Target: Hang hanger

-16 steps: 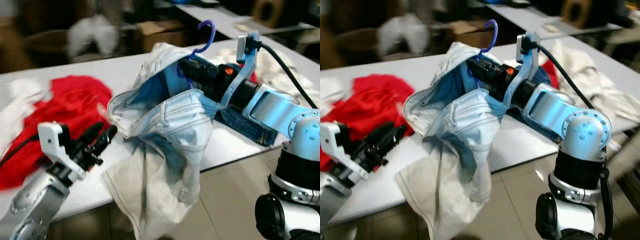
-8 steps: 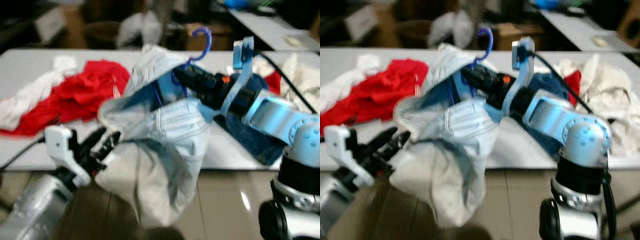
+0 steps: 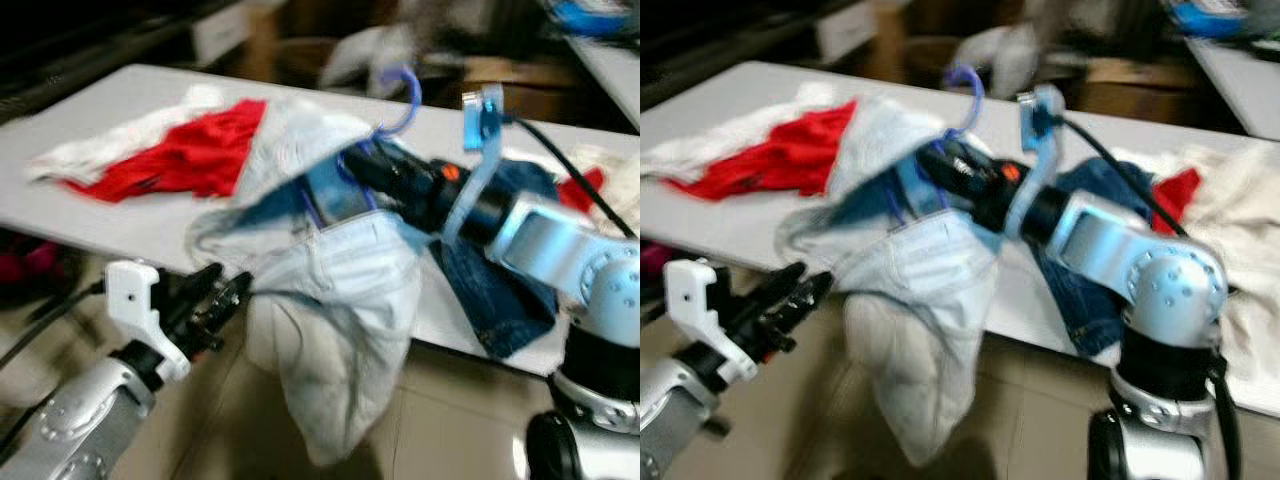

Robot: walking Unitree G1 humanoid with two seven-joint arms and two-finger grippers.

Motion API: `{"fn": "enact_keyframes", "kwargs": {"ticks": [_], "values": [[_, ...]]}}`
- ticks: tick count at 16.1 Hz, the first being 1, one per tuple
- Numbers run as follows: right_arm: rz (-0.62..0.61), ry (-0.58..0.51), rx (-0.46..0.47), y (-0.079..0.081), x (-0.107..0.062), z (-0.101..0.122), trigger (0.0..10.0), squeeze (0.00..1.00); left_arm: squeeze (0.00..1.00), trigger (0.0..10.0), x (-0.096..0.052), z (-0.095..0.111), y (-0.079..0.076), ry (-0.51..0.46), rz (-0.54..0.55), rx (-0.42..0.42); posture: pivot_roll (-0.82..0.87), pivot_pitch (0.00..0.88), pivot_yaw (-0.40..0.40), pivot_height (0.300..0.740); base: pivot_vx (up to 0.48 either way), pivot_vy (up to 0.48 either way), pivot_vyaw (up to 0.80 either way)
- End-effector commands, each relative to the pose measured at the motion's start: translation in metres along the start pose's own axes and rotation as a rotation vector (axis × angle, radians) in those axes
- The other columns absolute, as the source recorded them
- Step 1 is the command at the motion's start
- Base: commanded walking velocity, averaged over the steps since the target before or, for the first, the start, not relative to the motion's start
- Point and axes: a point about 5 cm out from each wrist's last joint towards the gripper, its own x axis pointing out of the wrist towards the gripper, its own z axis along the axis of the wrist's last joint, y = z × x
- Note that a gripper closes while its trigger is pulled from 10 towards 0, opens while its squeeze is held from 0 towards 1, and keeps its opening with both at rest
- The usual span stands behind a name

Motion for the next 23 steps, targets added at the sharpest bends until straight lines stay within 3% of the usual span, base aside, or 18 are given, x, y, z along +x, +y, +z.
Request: {"fn": "enact_keyframes", "kwargs": {"ticks": [1,14,18,23], "values": [[0.064,-0.002,-0.027,0.012,0.004,0.001,10.0,0.00,0.00,10.0,-0.001,0.002,0.002,0.004,0.017,0.030,-0.08,0.000,0.037,0.740,0.000,0.000,0.80],[0.064,0.067,-0.059,0.008,0.015,-0.016,10.0,0.00,0.00,10.0,-0.016,-0.003,0.003,0.030,0.055,0.056,-0.03,0.000,-0.026,0.740,0.000,0.000,0.80],[-0.046,0.064,-0.070,-0.018,0.008,-0.034,10.0,0.00,0.00,10.0,-0.014,0.001,0.000,0.047,0.039,0.132,-0.03,0.000,-0.013,0.740,0.000,0.000,0.80],[-0.189,0.064,-0.188,-0.042,-0.003,-0.055,10.0,0.00,0.00,10.0,0.001,0.006,0.000,0.055,0.007,0.187,-0.05,0.000,0.025,0.740,0.000,0.000,0.80]]}}
